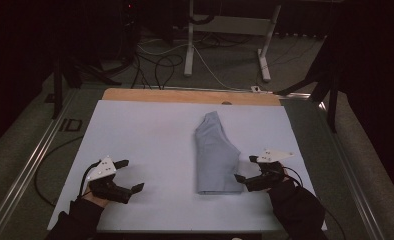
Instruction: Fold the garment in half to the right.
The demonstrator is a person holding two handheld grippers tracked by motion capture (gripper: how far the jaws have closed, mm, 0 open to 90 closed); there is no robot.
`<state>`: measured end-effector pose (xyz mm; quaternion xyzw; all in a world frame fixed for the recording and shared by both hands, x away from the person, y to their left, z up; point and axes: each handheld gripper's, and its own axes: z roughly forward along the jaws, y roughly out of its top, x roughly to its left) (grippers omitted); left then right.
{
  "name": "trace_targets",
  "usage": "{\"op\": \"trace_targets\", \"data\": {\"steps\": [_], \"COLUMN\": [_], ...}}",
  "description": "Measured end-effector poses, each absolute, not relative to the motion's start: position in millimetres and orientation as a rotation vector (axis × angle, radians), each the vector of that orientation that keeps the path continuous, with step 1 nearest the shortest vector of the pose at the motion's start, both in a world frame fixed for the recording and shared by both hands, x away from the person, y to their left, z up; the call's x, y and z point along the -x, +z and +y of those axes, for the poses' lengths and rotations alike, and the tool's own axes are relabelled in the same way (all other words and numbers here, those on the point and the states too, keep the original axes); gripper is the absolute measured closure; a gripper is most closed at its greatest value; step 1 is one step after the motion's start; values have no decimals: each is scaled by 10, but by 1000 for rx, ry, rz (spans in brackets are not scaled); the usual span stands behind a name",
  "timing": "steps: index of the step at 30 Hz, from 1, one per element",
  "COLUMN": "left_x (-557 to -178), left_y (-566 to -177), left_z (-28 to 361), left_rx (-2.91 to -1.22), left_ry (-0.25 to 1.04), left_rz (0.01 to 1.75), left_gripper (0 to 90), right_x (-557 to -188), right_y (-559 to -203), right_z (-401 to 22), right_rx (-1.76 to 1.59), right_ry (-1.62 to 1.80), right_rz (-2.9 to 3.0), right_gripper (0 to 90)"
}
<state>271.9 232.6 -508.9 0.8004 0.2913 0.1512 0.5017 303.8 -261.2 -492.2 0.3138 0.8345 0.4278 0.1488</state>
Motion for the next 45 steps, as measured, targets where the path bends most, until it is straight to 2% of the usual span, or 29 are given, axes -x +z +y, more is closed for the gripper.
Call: {"op": "trace_targets", "data": {"steps": [23, 45], "left_x": [-2705, -2708], "left_y": [-5135, -5153], "left_z": [2374, 2380], "left_rx": [-1942, -1944], "left_ry": [373, 383], "left_rz": [731, 730], "left_gripper": [5, 5], "right_x": [-2776, -2813], "right_y": [-5211, -5252], "right_z": [-2891, -2882], "right_rx": [-991, -977], "right_ry": [1184, 1169], "right_rz": [2330, 2322], "right_gripper": [86, 87]}}
